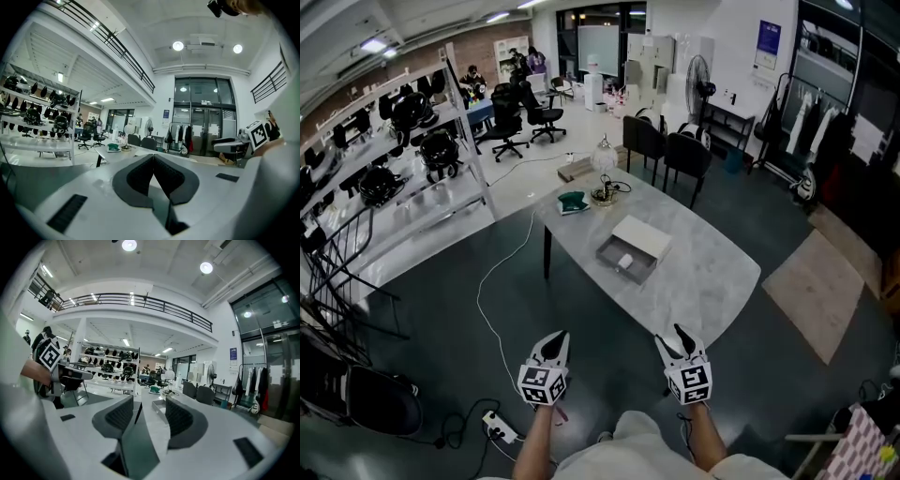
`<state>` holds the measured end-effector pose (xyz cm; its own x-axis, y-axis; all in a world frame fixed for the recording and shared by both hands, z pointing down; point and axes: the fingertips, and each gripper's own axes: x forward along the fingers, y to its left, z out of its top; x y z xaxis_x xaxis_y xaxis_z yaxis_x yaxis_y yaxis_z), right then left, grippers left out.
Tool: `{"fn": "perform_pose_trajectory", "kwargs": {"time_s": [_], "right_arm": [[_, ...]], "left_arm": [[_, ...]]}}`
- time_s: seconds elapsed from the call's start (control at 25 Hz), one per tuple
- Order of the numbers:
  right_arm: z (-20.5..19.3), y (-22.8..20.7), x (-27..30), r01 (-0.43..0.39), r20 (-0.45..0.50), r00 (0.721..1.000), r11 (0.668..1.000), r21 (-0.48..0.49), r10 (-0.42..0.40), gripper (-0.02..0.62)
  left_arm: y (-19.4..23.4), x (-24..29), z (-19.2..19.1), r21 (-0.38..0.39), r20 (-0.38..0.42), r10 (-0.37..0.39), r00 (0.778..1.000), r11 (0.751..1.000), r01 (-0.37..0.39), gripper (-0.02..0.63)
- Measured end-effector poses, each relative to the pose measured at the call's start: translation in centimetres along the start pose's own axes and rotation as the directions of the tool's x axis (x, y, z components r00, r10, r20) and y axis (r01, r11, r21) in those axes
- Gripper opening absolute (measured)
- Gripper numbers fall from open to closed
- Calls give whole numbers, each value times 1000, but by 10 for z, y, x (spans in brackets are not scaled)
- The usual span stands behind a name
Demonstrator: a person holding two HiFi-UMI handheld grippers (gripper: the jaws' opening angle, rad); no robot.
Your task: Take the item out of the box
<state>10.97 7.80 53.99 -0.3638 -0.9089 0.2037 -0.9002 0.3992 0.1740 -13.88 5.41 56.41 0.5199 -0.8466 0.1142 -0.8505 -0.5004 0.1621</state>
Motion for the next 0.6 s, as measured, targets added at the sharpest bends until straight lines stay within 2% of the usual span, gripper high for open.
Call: {"fn": "perform_pose_trajectory", "kwargs": {"time_s": [0.32, 0.6], "right_arm": [[-6, -3, 16, -4, -6, 1000, 1000, 7, 4, 204], [-7, -23, 52, -3, 2, 1000, 1000, 29, 3, 202]], "left_arm": [[10, 12, -8, -5, -14, 7, 1000, 1000, -7, 15], [30, 44, -8, -10, -22, 23, 999, 1000, -23, 15]]}}
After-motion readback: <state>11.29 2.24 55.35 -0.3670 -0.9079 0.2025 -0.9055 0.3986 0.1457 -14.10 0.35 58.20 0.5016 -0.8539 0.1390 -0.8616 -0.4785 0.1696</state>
